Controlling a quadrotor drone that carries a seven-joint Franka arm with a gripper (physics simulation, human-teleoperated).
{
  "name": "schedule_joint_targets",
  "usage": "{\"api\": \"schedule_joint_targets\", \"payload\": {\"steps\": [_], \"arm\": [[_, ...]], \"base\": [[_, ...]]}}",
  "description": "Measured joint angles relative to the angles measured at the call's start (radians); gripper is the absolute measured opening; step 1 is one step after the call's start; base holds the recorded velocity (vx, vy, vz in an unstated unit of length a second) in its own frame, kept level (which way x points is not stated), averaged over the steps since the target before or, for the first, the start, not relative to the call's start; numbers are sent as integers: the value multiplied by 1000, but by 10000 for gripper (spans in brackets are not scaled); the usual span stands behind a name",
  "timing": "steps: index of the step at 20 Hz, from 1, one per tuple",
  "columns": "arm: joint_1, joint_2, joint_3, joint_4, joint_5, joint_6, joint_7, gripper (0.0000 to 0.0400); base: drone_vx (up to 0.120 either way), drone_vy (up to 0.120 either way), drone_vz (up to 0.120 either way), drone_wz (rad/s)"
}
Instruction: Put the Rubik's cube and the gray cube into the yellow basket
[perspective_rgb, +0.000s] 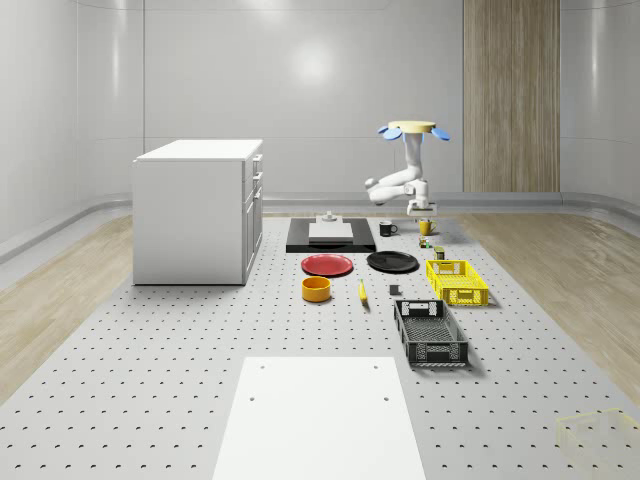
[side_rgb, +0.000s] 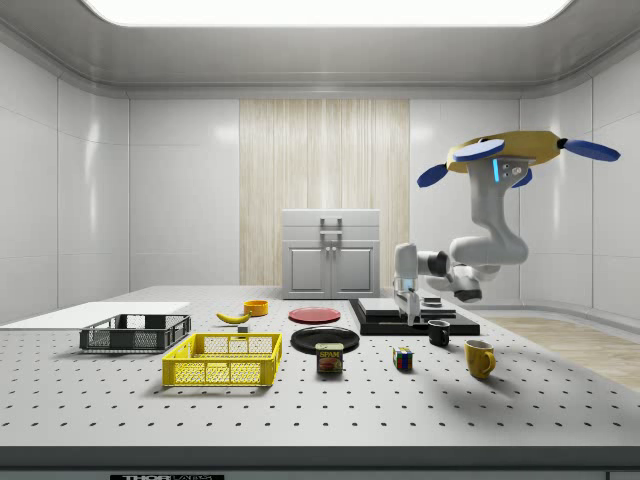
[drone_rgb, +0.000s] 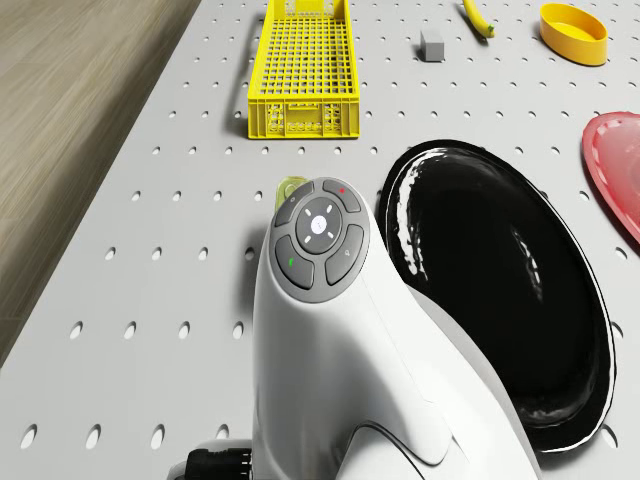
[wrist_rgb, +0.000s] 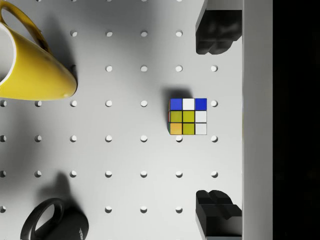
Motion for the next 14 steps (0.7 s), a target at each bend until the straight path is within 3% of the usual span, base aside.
{"api": "schedule_joint_targets", "payload": {"steps": [5,7,14], "arm": [[-9,-25,8,2,13,22,8,400],[-12,-35,11,2,18,31,12,400],[-19,-73,-1,7,15,73,17,400]], "base": [[0,0,-120,0],[120,0,-120,0],[6,0,-6,0]]}}
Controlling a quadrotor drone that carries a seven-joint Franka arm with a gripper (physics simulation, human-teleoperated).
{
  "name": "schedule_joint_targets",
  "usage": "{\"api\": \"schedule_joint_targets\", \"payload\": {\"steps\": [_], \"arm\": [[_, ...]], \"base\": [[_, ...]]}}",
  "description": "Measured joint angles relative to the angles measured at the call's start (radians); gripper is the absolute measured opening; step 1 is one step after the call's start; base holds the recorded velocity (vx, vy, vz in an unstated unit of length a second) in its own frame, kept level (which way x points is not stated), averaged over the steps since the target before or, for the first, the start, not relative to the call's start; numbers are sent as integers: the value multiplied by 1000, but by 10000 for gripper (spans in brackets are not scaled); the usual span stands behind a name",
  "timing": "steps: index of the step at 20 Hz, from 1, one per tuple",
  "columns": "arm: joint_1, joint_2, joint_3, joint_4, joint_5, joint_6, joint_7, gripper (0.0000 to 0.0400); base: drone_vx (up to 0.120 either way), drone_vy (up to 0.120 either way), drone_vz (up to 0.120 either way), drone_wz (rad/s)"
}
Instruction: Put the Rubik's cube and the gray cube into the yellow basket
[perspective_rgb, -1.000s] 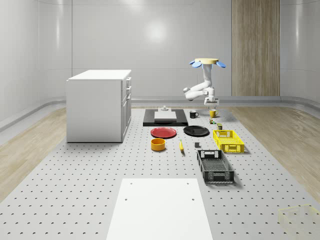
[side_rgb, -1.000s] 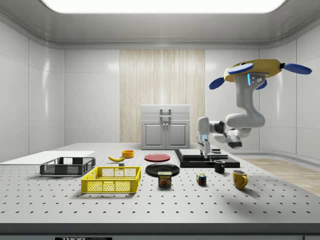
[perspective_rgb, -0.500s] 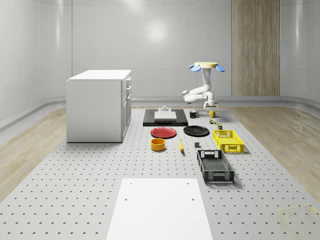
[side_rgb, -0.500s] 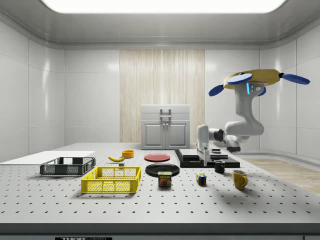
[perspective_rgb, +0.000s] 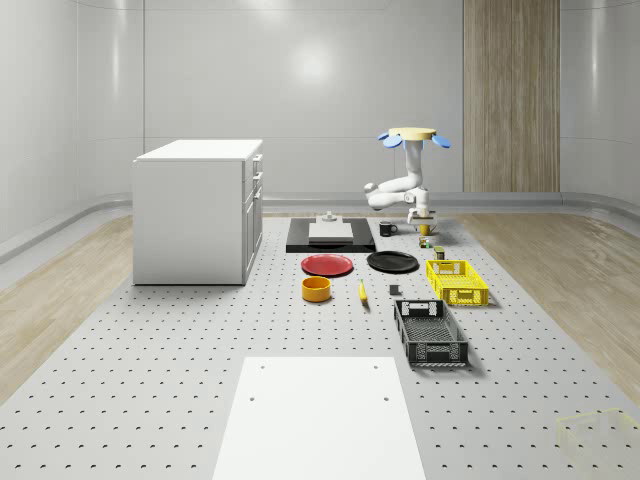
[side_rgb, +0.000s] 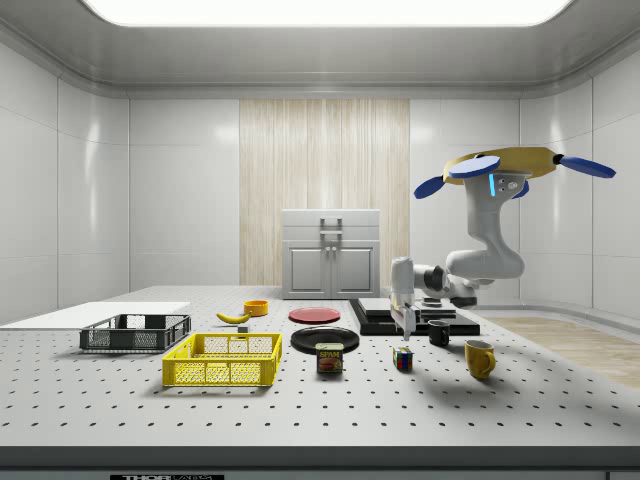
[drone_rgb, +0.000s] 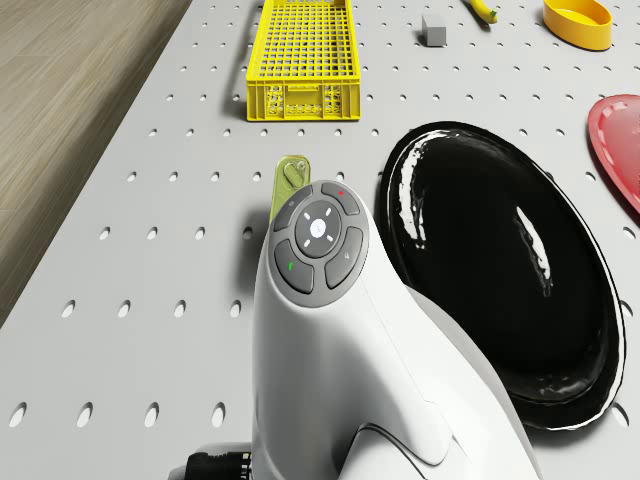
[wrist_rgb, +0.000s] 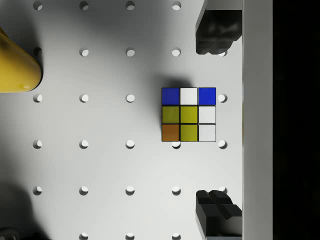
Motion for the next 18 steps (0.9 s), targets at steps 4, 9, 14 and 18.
{"api": "schedule_joint_targets", "payload": {"steps": [4,9,14,18], "arm": [[3,-29,-48,10,-40,44,-5,400],[1,-61,-112,27,-95,97,-11,400],[-5,-83,-164,46,-140,140,-14,400],[-21,-88,-182,53,-156,153,-1,400]], "base": [[0,0,0,0],[0,0,0,0],[0,0,0,0],[0,0,0,0]]}}
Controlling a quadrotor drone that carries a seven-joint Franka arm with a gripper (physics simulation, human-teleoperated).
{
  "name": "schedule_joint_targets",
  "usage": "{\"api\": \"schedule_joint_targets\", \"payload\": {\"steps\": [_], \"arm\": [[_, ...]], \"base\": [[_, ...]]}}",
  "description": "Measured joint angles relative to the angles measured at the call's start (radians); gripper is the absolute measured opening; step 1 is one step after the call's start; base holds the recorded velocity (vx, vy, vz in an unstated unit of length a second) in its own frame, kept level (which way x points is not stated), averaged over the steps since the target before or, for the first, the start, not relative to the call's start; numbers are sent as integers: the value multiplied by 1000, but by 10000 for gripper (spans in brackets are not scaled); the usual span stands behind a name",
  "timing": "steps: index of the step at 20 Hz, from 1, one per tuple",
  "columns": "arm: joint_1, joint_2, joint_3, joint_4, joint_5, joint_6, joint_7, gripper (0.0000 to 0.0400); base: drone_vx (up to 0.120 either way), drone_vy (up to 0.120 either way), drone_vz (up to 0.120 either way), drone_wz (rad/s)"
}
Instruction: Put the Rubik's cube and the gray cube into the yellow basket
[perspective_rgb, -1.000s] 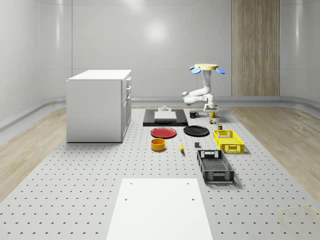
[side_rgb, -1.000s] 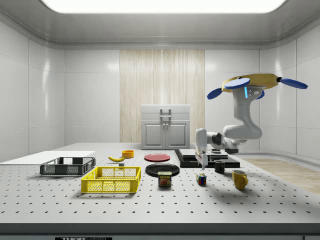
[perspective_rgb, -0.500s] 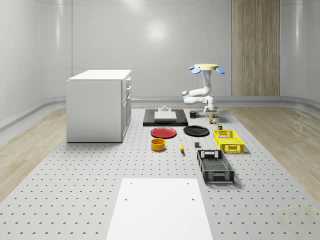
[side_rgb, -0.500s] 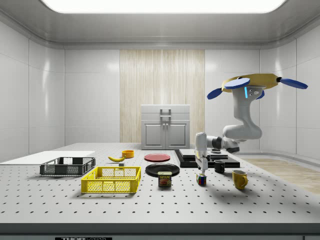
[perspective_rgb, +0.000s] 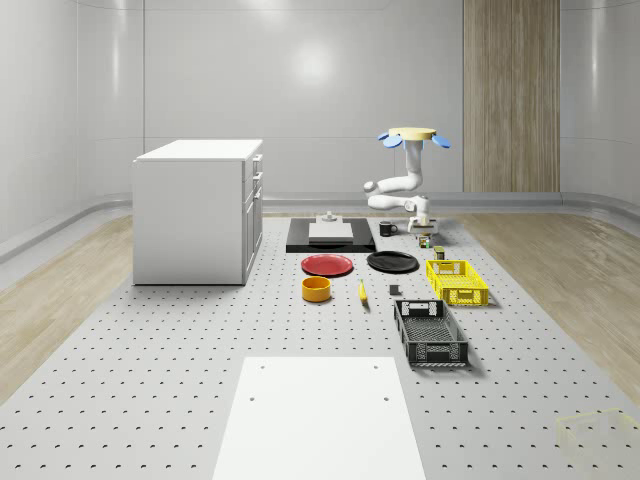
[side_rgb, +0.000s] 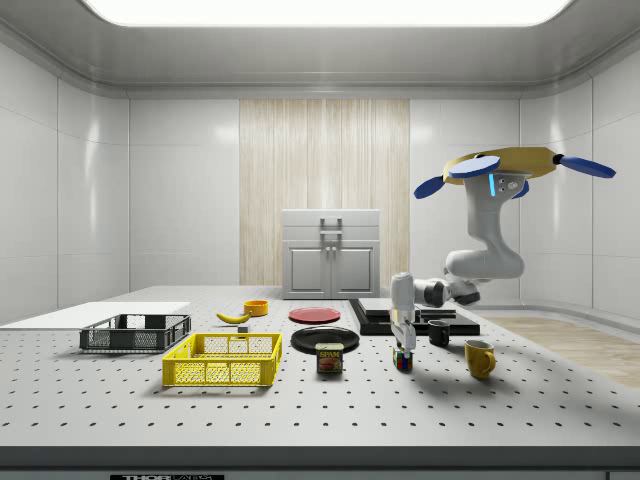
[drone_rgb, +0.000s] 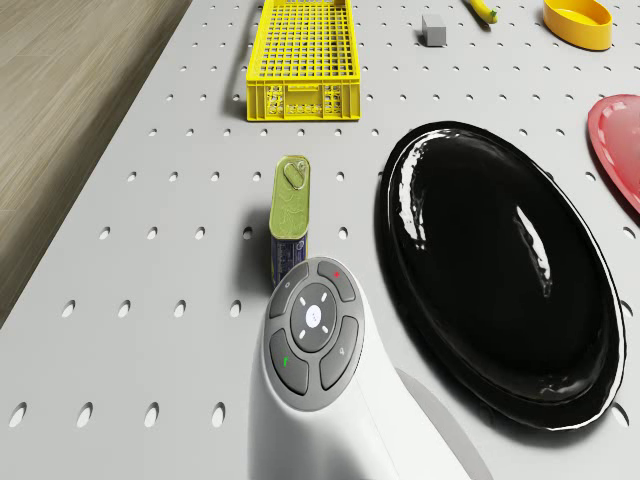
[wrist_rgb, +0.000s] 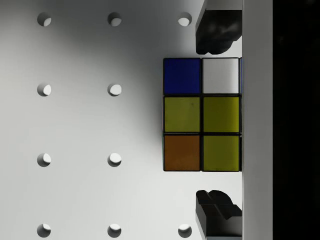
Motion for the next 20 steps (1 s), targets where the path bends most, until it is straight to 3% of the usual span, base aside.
{"api": "schedule_joint_targets", "payload": {"steps": [16,20], "arm": [[-56,-3,-22,51,-24,35,15,400],[-61,-6,-20,55,-21,39,18,355]], "base": [[0,0,0,0],[0,0,0,0]]}}
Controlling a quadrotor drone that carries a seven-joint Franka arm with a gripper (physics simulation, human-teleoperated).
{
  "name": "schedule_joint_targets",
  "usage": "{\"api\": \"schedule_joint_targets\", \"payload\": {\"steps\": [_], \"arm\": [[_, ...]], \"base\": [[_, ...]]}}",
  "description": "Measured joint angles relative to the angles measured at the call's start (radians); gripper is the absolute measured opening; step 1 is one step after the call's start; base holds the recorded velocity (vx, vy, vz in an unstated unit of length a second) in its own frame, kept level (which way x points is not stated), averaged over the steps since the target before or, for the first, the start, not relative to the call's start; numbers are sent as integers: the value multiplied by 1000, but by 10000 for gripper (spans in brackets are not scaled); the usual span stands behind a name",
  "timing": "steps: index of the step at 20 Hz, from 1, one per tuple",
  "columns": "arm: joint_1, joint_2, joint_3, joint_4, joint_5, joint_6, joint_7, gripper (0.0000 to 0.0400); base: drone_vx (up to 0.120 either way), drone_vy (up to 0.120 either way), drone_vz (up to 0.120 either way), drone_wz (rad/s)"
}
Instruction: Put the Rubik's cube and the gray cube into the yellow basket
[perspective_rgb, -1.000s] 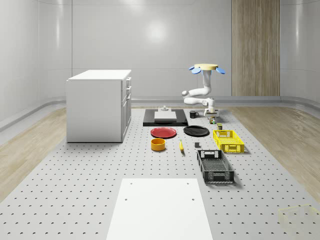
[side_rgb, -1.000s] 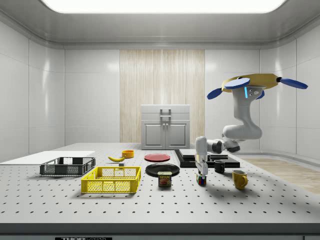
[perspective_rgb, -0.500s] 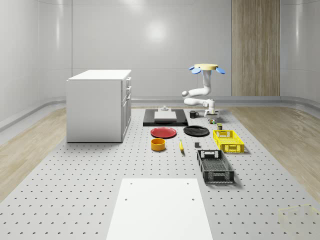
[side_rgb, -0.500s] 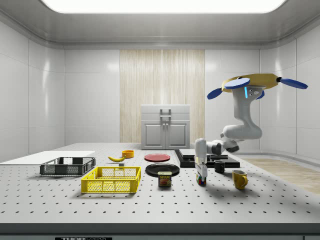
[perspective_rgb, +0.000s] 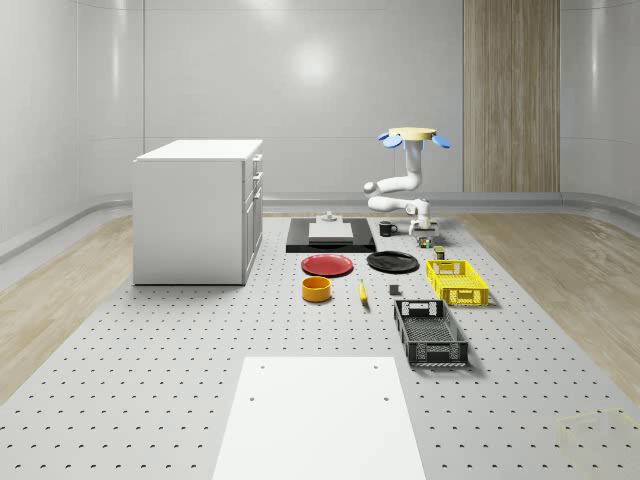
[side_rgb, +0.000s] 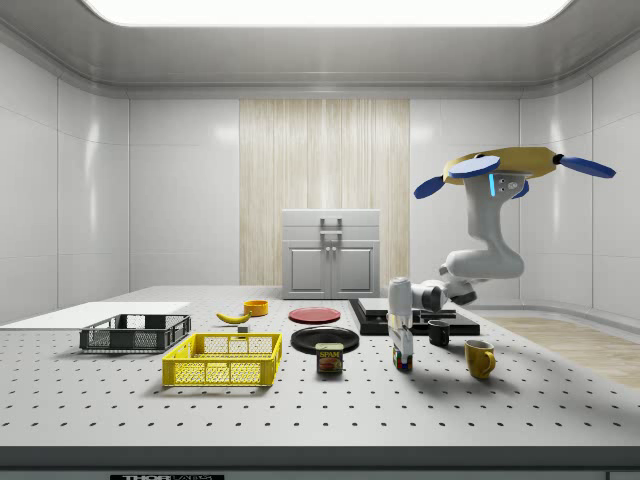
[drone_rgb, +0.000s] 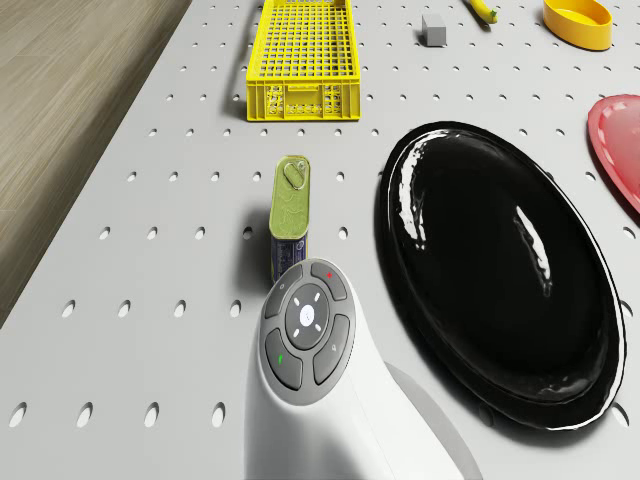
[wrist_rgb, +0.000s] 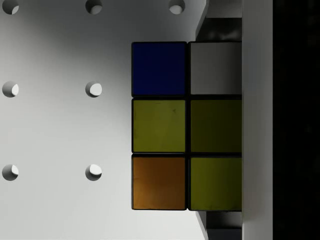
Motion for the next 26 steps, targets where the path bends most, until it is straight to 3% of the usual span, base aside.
{"api": "schedule_joint_targets", "payload": {"steps": [10,18,26], "arm": [[-8,-10,5,2,8,9,5,327],[-8,-14,89,-29,89,-27,19,325],[-17,-21,188,-53,186,-59,38,325]], "base": [[0,0,0,0],[0,0,0,0],[0,0,115,0]]}}
